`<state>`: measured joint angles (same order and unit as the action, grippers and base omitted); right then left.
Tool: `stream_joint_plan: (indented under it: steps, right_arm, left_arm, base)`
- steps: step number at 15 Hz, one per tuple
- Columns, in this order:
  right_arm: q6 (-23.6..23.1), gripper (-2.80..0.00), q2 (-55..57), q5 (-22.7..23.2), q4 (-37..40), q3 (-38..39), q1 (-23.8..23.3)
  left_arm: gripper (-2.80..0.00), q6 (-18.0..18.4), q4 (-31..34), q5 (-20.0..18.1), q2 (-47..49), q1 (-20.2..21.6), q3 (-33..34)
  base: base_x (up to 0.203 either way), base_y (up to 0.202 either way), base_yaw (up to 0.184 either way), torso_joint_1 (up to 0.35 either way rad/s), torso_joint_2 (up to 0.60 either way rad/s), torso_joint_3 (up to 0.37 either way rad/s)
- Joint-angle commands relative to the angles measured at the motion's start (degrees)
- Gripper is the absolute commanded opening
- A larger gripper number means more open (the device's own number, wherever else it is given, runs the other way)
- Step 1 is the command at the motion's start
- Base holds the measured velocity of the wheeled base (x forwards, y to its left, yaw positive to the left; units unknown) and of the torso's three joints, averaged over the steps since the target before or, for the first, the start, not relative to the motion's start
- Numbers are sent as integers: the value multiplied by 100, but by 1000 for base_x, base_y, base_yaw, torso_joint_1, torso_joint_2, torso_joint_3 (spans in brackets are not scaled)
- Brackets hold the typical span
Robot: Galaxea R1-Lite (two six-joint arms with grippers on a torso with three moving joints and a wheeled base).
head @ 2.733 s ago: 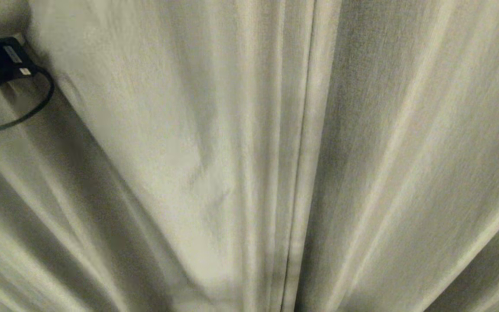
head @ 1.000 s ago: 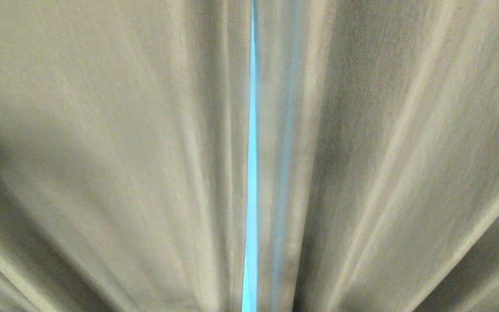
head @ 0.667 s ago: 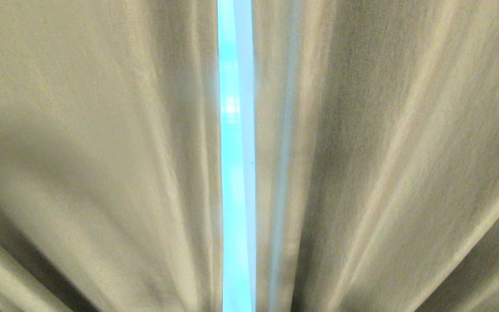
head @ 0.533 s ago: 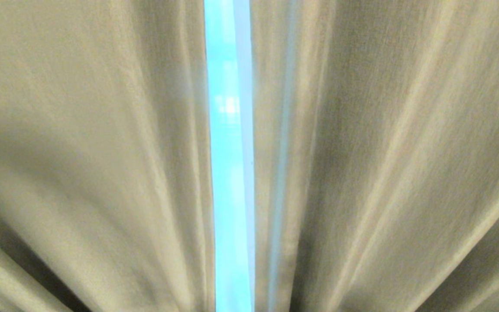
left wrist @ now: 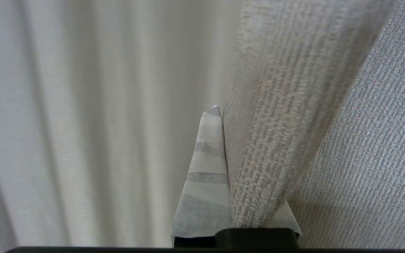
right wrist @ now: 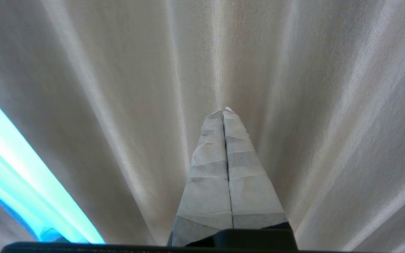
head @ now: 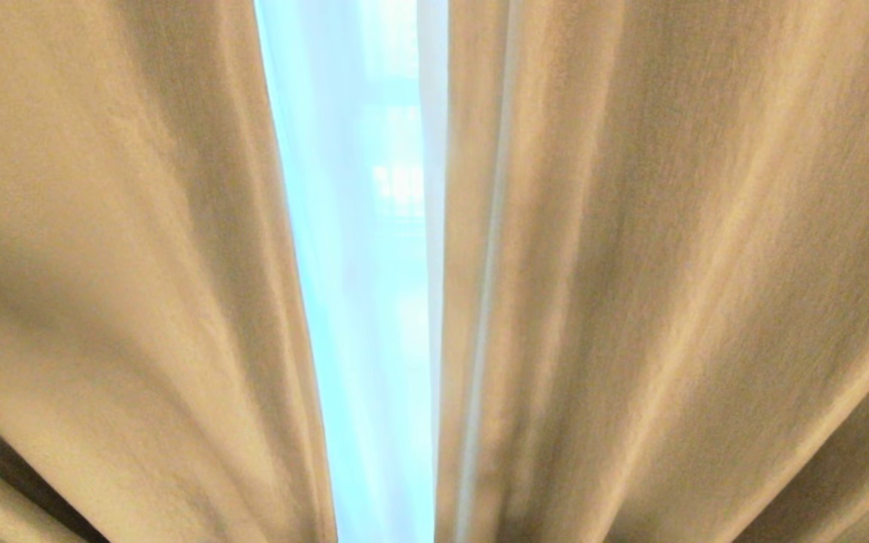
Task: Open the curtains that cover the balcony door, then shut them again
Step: Pull the outer curtains open on both sides
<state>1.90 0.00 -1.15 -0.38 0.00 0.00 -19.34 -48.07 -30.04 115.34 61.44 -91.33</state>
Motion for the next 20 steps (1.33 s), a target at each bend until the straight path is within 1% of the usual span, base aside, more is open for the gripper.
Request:
stream_joint_plan:
  steps: [1,4,8,9,11,14,16,18,20]
  right_arm:
    - [3,-280,0,0,2,0,0]
    - [3,-280,0,0,3,0,0]
    - [3,-280,0,0,0,0,0]
    - [3,-280,0,0,3,0,0]
    - [3,-280,0,0,3,0,0]
    - [3,-280,0,0,3,0,0]
    - [3,-280,0,0,3,0,0]
    - [3,-280,0,0,3,0,0]
    - [3,-280,0,0,3,0,0]
  left_arm:
    - [-280,-68,-10,-20,390,172,-215]
    - [-280,-122,-15,-20,445,246,-271]
    - [-280,-140,-51,-24,225,192,-253]
    - [-280,-140,-48,-56,147,157,-241]
    - [-280,-140,-45,-255,-64,65,-218]
    - [-280,-140,-39,-292,-395,-206,-99]
    - [-280,-136,-42,-295,-677,-447,189]
    - [-280,-129,-51,-275,-978,-776,575]
    - [-280,-105,-56,-237,-1253,-1201,928]
  base:
    - [0,0,0,0,0,0]
    - [0,0,0,0,0,0]
    - [0,0,0,0,0,0]
    - [0,0,0,0,0,0]
    - [0,0,0,0,0,0]
    - [0,0,0,0,0,0]
    - [0,0,0,0,0,0]
    - [0,0,0,0,0,0]
    - [0,0,0,0,0,0]
